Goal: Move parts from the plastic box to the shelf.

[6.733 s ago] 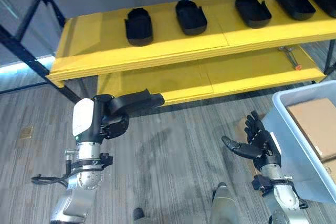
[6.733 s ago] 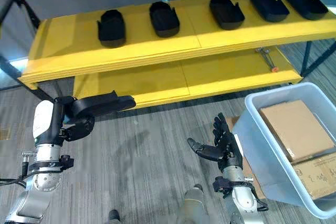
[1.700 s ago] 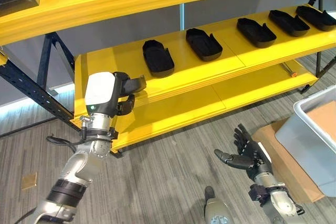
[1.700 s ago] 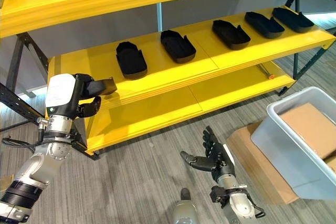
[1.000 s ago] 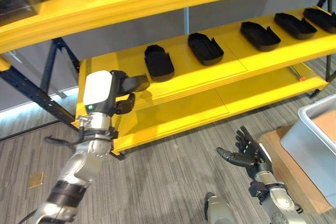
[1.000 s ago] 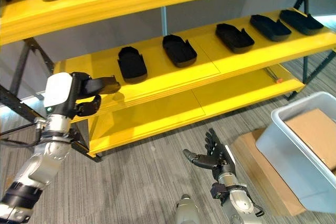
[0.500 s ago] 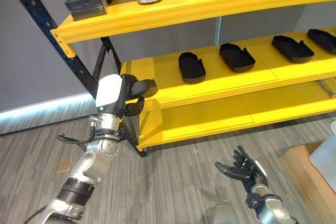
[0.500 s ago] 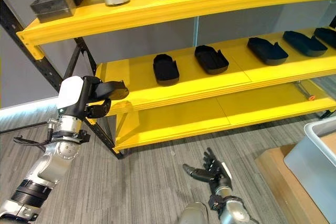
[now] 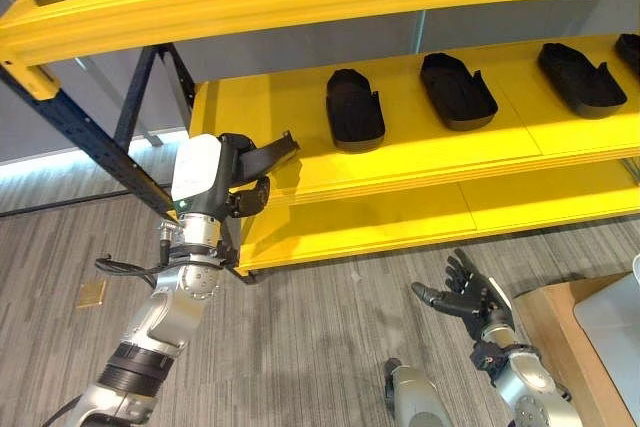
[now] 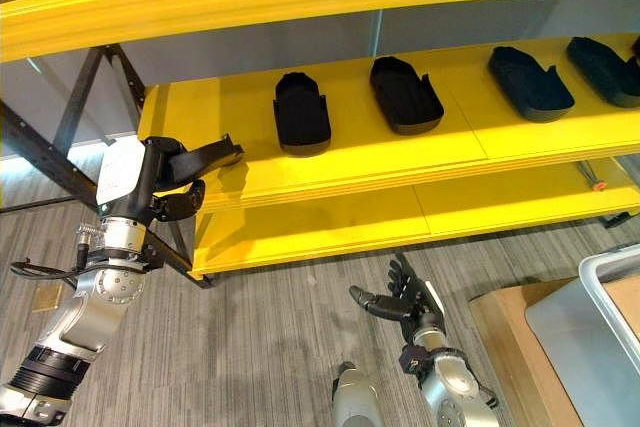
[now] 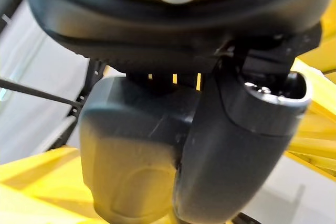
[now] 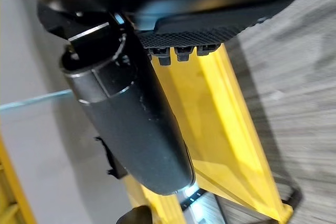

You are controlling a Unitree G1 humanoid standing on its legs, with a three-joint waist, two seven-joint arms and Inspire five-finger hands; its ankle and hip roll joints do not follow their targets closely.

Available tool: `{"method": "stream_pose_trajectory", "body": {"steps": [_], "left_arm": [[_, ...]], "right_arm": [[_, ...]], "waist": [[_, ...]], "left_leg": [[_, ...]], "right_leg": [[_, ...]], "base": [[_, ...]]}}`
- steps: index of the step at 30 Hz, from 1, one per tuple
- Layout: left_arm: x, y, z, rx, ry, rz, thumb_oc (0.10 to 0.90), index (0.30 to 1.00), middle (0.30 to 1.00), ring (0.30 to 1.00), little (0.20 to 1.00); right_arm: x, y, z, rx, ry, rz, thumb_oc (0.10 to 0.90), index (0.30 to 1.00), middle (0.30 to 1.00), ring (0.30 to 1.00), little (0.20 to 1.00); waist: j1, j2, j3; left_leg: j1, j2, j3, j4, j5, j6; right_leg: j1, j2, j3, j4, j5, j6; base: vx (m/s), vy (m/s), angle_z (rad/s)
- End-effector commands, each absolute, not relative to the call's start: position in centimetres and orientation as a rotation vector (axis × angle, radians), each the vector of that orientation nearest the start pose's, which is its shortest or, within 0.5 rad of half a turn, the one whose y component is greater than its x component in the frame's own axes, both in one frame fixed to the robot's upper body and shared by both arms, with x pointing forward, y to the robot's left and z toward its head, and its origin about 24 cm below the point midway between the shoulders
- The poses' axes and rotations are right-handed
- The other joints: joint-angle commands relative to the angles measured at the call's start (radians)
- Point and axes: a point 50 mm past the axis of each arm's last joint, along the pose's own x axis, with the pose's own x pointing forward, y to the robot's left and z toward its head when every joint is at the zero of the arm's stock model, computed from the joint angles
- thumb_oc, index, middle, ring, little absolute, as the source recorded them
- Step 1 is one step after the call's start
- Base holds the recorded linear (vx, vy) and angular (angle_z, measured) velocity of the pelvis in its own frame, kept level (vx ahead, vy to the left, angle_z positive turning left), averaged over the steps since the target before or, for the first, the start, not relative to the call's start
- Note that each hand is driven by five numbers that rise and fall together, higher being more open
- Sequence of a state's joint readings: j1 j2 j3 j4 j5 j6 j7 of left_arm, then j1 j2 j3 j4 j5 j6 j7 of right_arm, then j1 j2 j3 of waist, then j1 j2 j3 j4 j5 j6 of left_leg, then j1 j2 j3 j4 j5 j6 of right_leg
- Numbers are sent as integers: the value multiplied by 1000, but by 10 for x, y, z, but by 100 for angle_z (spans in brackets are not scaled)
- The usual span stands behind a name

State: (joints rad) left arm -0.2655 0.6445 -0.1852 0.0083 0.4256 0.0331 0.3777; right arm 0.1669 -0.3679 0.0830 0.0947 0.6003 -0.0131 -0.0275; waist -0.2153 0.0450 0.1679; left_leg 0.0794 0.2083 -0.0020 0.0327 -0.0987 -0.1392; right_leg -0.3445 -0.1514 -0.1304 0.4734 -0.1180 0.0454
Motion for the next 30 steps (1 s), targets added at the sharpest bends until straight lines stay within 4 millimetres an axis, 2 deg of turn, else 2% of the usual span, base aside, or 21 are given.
{"method": "stream_pose_trajectory", "body": {"steps": [1,5,7,14,16,18,20,22,23,24,25,26,27,29,30], "left_arm": [[294,215,217,951,-747,367,400,300,300,300,300],[295,215,213,939,-727,358,400,300,300,300,300],[295,215,213,940,-725,359,400,300,300,300,300],[297,212,216,910,-737,365,400,300,300,300,300],[295,214,215,902,-733,370,400,300,300,300,300],[294,217,213,877,-715,389,400,300,300,300,300],[294,220,214,875,-713,399,400,300,300,300,300],[292,224,212,872,-706,419,400,300,300,300,300],[292,224,212,873,-706,419,400,300,300,300,300],[292,225,212,877,-705,424,400,300,300,300,300],[291,227,210,895,-697,425,400,300,300,300,300],[291,227,210,895,-697,426,400,300,300,300,300],[291,227,208,897,-694,425,400,300,300,300,300],[293,226,204,899,-680,411,400,300,300,300,300],[294,226,203,901,-677,412,400,300,300,300,300]], "right_arm": [[208,-211,11,269,147,-19,900,1000,1000,1000,1000],[204,-211,7,288,165,-23,900,1000,1000,1000,1000],[205,-210,7,279,172,-11,900,1000,1000,1000,1000],[208,-218,8,196,181,0,900,1000,1000,1000,1000],[208,-220,8,180,182,-7,900,1000,1000,1000,1000],[210,-222,14,165,154,-18,900,1000,1000,1000,1000],[213,-224,20,142,127,-23,900,1000,1000,1000,1000],[215,-224,21,148,119,-31,900,1000,1000,1000,1000],[216,-223,21,148,118,-31,900,1000,1000,1000,1000],[216,-224,20,149,120,-35,900,1000,1000,1000,1000],[214,-224,18,166,128,-38,900,1000,1000,1000,1000],[214,-224,18,166,128,-38,900,1000,1000,1000,1000],[214,-223,17,175,129,-37,900,1000,1000,1000,1000],[210,-224,15,170,143,-33,900,1000,1000,1000,1000],[209,-224,13,167,148,-31,900,1000,1000,1000,1000]], "waist": [[2,-9,-60],[-2,-10,-59],[-3,-8,-62],[-4,-11,-76],[5,-13,-74],[30,-50,-48],[58,-85,-11],[75,-95,3],[74,-97,0],[77,-99,3],[83,-100,3],[85,-103,2],[86,-98,3],[101,-78,5],[113,-68,7]], "left_leg": [[180,-4,20,-6,-39,51],[193,11,13,-20,-27,45],[191,25,18,-19,-8,42],[162,79,32,46,88,26],[107,98,31,176,199,19],[-32,111,7,391,297,44],[-116,78,-20,525,274,78],[-171,32,-25,553,214,84],[-176,29,-24,551,218,86],[-207,20,-12,522,187,86],[-247,33,12,407,150,73],[-243,31,16,396,159,74],[-267,52,39,288,160,61],[-267,75,43,72,232,27],[-288,71,29,13,257,18]], "right_leg": [[-21,-50,71,-191,149,122],[-41,-41,79,-133,113,113],[-65,-20,88,-94,83,100],[-83,46,90,-32,11,58],[-37,79,93,-46,-22,23],[26,98,96,-93,-30,-27],[77,107,107,-127,-25,-59],[114,107,126,-164,-20,-56],[111,105,126,-171,-13,-55],[129,101,131,-188,-12,-50],[175,96,134,-213,-23,-35],[176,94,137,-220,-16,-35],[202,92,137,-230,-29,-25],[240,94,152,-230,-45,-8],[264,99,159,-238,-57,-2]], "base": [[41,-17,-1],[58,-63,11],[68,-128,10],[80,-178,-10],[123,-267,-12],[44,-371,-19],[37,-294,-16],[72,-102,-25],[71,-32,-16],[194,18,0],[197,14,18],[244,74,16],[177,107,-1],[313,195,-20],[321,196,-50]]}}
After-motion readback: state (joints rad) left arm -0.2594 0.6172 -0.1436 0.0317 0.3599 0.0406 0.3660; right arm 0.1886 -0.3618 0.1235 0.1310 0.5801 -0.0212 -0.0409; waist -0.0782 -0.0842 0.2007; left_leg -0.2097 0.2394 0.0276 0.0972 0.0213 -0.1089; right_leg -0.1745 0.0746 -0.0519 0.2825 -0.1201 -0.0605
